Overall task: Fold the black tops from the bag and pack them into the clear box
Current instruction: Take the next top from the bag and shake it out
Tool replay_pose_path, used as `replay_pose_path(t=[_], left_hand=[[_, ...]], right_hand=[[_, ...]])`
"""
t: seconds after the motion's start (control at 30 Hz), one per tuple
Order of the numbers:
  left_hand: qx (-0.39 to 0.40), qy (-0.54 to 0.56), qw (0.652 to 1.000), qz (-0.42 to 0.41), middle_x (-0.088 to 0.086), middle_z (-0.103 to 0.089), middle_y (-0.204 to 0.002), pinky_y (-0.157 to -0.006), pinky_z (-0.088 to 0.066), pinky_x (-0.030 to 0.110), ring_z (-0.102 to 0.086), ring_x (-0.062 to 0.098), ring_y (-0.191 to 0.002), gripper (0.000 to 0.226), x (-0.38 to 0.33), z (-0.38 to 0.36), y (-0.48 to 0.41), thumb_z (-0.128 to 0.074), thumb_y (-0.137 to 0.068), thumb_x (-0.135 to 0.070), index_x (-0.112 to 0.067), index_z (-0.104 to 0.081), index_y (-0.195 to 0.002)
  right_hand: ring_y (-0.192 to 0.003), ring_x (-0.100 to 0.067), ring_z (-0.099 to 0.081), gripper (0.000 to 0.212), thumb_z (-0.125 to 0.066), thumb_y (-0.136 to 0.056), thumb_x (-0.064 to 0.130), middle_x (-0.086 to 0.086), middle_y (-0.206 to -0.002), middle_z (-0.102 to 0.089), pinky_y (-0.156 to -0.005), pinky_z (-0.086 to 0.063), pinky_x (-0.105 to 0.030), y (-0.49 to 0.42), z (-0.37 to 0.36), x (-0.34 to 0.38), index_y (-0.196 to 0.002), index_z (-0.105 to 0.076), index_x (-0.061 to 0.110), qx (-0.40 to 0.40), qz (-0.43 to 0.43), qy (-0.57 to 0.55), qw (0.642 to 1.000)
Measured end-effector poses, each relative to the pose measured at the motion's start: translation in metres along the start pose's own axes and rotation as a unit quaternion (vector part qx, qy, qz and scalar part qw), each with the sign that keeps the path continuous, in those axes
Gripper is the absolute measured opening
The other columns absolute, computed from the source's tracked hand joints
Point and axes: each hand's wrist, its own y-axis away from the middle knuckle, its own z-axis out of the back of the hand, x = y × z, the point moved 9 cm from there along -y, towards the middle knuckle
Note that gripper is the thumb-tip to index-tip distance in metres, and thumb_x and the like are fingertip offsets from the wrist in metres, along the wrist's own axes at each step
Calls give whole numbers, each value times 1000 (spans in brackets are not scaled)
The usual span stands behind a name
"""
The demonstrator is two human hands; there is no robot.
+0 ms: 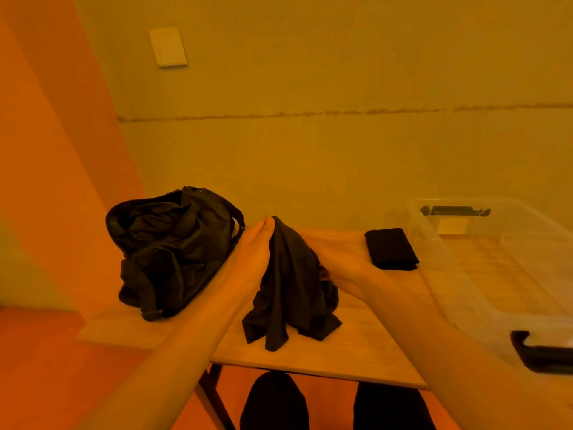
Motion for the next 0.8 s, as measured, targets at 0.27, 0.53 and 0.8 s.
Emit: replay_pose_path(t=[0.27,0.53,0.8], left_hand=[[28,-55,998,-22,-9,-68,-111,-100,-45,34,-63,9,-106,22,12,11,7,-51,-105,-42,-32,-68,-94],[28,-56,998,-15,5,-76,-100,-92,-54,39,-71,23,-100,24,19,5,9,-55,-103,-19,-11,-77,-98],[134,159,957,204,19,-70,-122,-106,-43,45,-64,34,-116,81,51,-28,4,-32,-98,-72,-8,-78,-113]], right_hand=[[-82,-19,-63,16,-53,-103,22,-7,-90,-65,-70,-52,-30,-10,25,24,-101,-67,16,-8,9,-39,999],[-112,-14,-60,20,-57,-100,6,1,-113,-67,-90,-53,-32,-2,43,36,-102,-72,19,-138,113,-33,983],[-93,-14,-72,38,-71,-91,5,-1,-92,-73,-82,-58,-26,41,6,89,-121,-66,28,64,263,94,958]])
